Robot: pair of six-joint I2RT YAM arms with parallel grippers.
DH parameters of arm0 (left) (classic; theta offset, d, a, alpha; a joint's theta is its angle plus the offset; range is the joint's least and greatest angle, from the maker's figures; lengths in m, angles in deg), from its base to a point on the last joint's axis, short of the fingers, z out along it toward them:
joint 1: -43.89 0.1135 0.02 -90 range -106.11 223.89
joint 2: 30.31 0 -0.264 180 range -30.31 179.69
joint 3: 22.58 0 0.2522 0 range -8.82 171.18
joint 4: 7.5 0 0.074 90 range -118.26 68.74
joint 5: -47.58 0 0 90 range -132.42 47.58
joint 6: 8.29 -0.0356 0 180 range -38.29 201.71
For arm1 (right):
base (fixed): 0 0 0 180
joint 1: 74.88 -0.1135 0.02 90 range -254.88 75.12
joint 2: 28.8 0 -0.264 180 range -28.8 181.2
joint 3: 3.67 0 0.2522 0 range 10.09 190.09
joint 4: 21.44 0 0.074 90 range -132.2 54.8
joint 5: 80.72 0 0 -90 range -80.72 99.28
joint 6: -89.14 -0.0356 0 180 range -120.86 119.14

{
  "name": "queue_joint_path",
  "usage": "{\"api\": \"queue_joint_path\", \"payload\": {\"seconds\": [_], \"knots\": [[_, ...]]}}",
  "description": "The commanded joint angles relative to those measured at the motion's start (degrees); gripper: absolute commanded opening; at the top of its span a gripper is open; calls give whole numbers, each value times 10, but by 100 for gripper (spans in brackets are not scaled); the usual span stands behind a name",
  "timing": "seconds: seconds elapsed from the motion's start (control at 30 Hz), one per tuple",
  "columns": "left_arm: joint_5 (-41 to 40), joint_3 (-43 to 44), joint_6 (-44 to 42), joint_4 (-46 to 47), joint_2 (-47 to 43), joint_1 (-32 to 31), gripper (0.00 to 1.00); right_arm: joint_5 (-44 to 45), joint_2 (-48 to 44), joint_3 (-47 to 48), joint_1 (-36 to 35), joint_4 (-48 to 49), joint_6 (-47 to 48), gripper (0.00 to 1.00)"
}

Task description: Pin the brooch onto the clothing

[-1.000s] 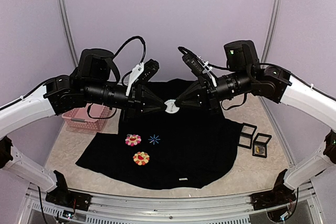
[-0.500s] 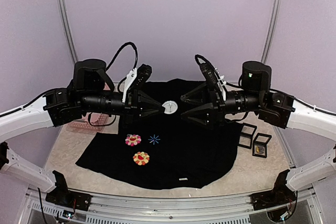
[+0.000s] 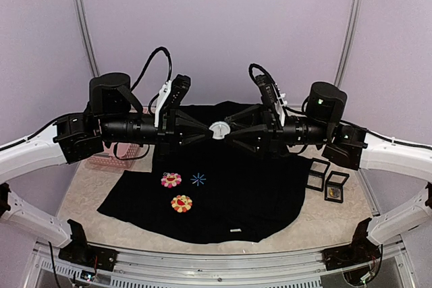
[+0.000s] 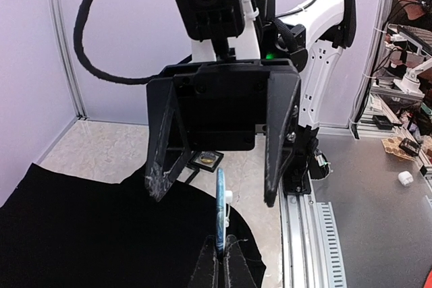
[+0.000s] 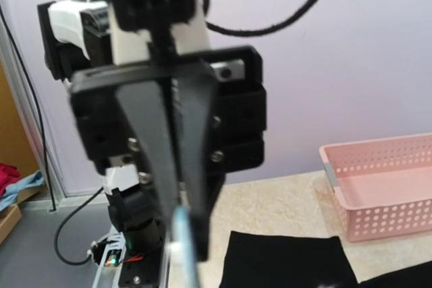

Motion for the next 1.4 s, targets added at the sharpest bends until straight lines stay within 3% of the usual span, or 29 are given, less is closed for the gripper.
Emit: {"api": "queue_joint_path", "payload": {"seconds": [0.0, 0.4, 0.67, 0.8, 0.97, 1.1, 1.37], "knots": [[11, 9, -5, 19, 4, -6, 0, 8, 19, 26, -8, 2, -5, 59], [33, 7, -34, 8, 7, -14, 0, 44, 26, 30, -8, -20, -14, 24], [39, 6, -70, 1, 6, -44, 0, 90, 28, 38, -8, -49, -22, 17], [36, 6, -72, 1, 3, -45, 0, 93, 37, 59, -8, -81, -15, 18], [-38, 0, -70, -2, -5, -43, 0, -39, -3, 33, -8, -89, 61, 46], [-70, 5, -61, -16, -3, -29, 0, -75, -33, 34, -8, -142, 107, 58], [-60, 3, -57, -14, -6, -28, 0, 48, -43, 26, -8, -98, 74, 36]]}}
